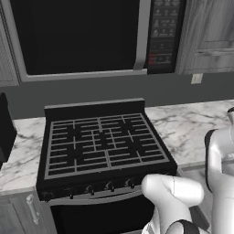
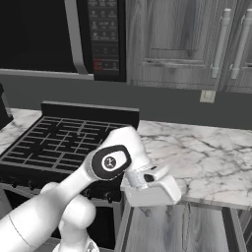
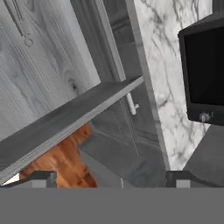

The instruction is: Take the tongs from the drawer on the right and place them on the dining counter next to the tray containing the hot dog.

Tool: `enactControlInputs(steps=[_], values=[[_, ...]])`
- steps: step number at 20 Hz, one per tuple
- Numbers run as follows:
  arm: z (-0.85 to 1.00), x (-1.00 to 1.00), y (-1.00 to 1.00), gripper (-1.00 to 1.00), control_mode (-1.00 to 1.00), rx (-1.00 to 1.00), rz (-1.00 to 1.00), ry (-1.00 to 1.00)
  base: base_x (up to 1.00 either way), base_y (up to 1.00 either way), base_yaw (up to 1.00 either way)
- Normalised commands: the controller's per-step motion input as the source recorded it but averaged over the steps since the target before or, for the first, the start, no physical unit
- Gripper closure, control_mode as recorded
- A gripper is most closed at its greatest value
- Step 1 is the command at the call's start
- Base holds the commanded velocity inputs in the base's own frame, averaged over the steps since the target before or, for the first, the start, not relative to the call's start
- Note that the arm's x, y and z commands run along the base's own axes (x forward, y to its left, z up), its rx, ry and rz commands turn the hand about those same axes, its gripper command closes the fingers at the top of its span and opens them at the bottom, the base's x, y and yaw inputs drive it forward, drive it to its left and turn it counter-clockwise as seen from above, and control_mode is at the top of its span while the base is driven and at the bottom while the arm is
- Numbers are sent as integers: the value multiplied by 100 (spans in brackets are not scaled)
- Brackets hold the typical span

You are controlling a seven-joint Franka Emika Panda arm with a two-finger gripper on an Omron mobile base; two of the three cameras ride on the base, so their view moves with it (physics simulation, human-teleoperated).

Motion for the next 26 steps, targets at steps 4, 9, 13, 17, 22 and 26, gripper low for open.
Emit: enactControlInputs(steps=[4, 9, 13, 17, 22, 26], values=[[-4, 74, 0, -100, -100, 29, 26, 0, 0, 0, 0], [-24, 63, -7, -100, -100, 28, 24, 0, 0, 0, 0], [-41, 28, -28, -100, -100, 30, 19, -4, 0, 0, 0], [-43, 14, -34, -100, -100, 35, 14, -3, 0, 0, 0], [-50, 17, -20, -100, -100, 29, 12, 0, 0, 0, 0], [-53, 26, 0, -100, -100, 15, 7, 0, 0, 0, 0]])
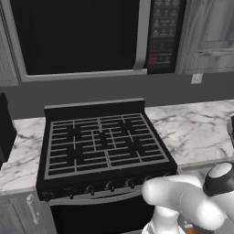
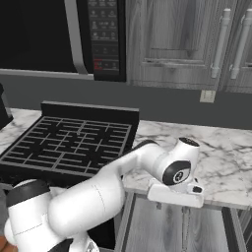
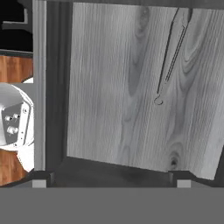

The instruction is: Take the tongs from the drawer on the right and place them on the dining counter next to the tray containing the hot dog.

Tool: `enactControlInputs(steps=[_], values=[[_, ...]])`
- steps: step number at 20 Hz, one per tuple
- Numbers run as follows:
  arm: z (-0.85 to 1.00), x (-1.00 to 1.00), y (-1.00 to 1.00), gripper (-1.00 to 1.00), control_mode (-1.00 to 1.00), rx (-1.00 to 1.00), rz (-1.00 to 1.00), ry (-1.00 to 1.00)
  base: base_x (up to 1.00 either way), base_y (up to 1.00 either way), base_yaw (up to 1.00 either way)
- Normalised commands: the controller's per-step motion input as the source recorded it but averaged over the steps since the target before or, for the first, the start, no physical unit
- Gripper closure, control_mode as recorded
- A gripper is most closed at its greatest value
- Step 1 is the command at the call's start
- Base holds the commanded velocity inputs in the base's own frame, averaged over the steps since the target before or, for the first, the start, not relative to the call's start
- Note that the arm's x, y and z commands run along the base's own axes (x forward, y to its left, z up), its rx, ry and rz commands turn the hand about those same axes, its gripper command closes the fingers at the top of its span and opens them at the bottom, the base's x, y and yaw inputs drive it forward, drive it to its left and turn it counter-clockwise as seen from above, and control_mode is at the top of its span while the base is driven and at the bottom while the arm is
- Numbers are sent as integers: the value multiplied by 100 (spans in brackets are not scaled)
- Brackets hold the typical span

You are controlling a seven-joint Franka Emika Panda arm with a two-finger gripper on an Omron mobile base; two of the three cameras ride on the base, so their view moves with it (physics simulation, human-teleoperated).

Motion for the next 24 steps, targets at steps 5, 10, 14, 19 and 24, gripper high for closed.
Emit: enactControlInputs(steps=[5, 10, 14, 19, 24], values=[[-49, 26, 0, -100, -100, 12, 5, 0, 0, 0, 0], [-45, 15, 0, -100, -100, 3, 1, 0, 0, 0, 0], [-28, 11, 0, -100, -100, 0, -1, 0, 0, 0, 0], [-23, 5, 0, -100, -100, 0, -4, 0, 0, 0, 0], [-34, 6, 0, -100, -100, -5, -6, 0, 0, 0, 0]])
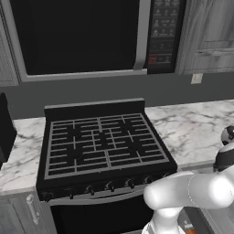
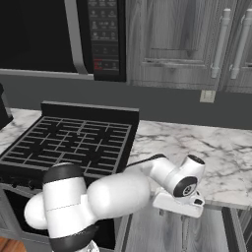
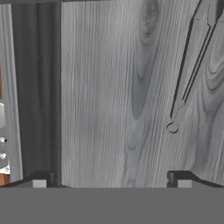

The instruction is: Take the tongs from the drawer on the right and place them on the dining counter next to the tray containing the hot dog.

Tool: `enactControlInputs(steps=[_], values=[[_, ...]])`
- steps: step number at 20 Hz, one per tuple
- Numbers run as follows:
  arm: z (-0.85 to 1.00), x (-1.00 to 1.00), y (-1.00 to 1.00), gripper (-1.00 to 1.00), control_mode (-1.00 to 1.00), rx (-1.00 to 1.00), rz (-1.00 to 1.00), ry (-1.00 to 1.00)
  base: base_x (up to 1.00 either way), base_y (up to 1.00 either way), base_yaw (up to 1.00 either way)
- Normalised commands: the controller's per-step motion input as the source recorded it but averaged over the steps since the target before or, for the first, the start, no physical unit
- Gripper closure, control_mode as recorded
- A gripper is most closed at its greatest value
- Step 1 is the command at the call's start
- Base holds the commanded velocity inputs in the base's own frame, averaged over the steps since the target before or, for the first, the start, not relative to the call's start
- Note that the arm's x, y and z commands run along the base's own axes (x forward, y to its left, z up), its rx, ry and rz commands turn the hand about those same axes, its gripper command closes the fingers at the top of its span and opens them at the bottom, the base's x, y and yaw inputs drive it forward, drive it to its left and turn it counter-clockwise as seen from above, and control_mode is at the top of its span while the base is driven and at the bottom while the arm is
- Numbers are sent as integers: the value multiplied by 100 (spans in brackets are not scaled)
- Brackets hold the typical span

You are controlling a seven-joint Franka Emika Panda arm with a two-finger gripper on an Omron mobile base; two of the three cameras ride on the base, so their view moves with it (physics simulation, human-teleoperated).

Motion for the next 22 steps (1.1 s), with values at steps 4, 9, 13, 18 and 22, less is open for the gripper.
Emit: enactControlInputs(steps=[4, 9, 13, 18, 22], values=[[-30, 7, 0, -100, -100, -7, -7, 0, 0, 0, 0], [-13, 2, -2, -100, -100, -5, -4, 0, 0, 0, 0], [-10, 0, -10, -100, -100, -2, -1, 0, 0, 0, 0], [-14, 0, -13, -100, -100, -3, -2, 0, 0, 0, 0], [-25, 1, -9, -100, -100, -3, 0, -1, 0, 0, 0]])
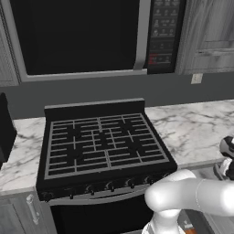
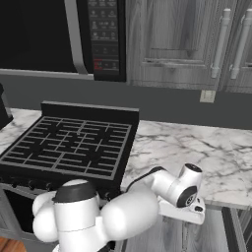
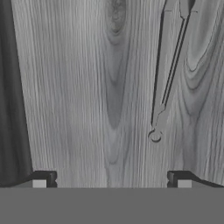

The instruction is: Take the tongs from the drawer on the right and place them on the dining counter next to the tray containing the hot dog.

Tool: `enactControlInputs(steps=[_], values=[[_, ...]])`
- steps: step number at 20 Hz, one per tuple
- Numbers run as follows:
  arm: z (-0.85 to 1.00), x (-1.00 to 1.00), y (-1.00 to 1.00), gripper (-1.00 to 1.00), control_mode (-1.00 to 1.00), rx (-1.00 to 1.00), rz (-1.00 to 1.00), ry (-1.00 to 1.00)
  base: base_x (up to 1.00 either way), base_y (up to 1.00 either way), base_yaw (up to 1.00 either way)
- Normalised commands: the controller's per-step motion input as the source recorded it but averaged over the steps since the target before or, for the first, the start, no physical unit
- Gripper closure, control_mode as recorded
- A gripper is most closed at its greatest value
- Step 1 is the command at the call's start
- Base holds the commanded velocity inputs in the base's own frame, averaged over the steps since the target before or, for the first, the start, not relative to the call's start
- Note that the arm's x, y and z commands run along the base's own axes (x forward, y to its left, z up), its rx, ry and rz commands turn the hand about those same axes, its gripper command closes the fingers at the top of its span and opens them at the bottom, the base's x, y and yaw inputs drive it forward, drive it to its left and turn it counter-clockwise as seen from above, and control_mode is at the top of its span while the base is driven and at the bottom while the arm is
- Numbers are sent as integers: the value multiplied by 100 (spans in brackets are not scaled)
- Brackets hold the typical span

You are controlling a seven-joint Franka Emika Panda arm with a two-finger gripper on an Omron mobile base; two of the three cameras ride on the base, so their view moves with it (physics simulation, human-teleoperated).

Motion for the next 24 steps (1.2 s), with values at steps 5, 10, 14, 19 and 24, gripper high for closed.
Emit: enactControlInputs(steps=[5, 10, 14, 19, 24], values=[[-22, 4, -8, -100, -100, -1, 0, -1, 0, 0, 0], [-19, 4, -9, -100, -100, 0, 0, -3, 0, 0, 0], [-19, 7, -8, -100, -100, 0, -1, -4, 0, 0, 0], [-22, 13, -10, -100, -100, 0, -2, -5, 0, 0, 0], [-23, 22, -13, -100, -100, 0, -2, -3, 0, 0, 0]])
